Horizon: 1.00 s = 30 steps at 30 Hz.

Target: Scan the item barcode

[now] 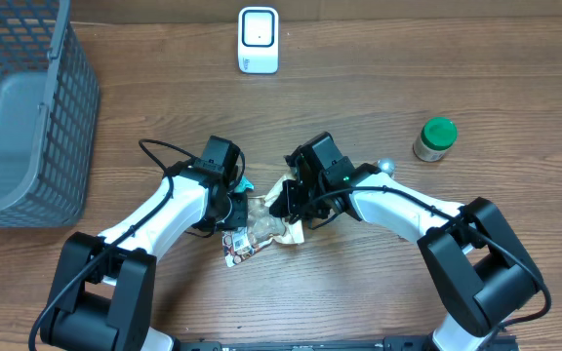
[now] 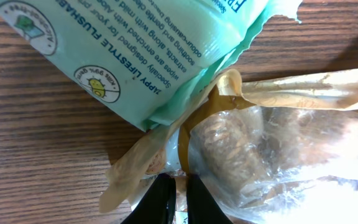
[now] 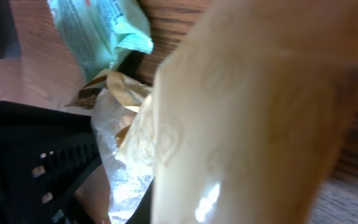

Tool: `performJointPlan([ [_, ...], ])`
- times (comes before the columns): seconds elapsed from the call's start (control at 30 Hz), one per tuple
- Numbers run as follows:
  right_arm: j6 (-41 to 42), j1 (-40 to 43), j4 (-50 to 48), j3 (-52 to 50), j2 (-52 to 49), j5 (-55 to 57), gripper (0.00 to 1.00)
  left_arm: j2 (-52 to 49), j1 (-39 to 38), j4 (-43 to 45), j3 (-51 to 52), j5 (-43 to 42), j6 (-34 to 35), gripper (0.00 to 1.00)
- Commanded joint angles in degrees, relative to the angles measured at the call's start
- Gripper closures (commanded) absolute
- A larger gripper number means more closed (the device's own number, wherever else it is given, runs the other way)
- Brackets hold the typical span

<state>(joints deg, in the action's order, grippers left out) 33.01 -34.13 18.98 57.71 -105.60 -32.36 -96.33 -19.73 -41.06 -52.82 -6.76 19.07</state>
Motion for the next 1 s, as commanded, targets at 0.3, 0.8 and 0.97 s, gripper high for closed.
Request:
performJointPlan([
  [0.3,-3.0,-0.2,-0.7,-0.4,-0.6,-3.8,0.96,-0.2,0.2,-0.6,-0.5,-0.7,-0.6,0.96],
  [0.8,-5.0,-0.2,-0.7,-0.4,-0.6,-4.9,0.96,9.8,3.8,-12.9,-20.2,4.4,-0.9,0.96],
  [0.97,-5.0,-0.2,-0.7,-0.4,-0.6,-4.8,0.96,9.9,7.0,-14.2,-22.0,9.2,-0.5,0.93],
])
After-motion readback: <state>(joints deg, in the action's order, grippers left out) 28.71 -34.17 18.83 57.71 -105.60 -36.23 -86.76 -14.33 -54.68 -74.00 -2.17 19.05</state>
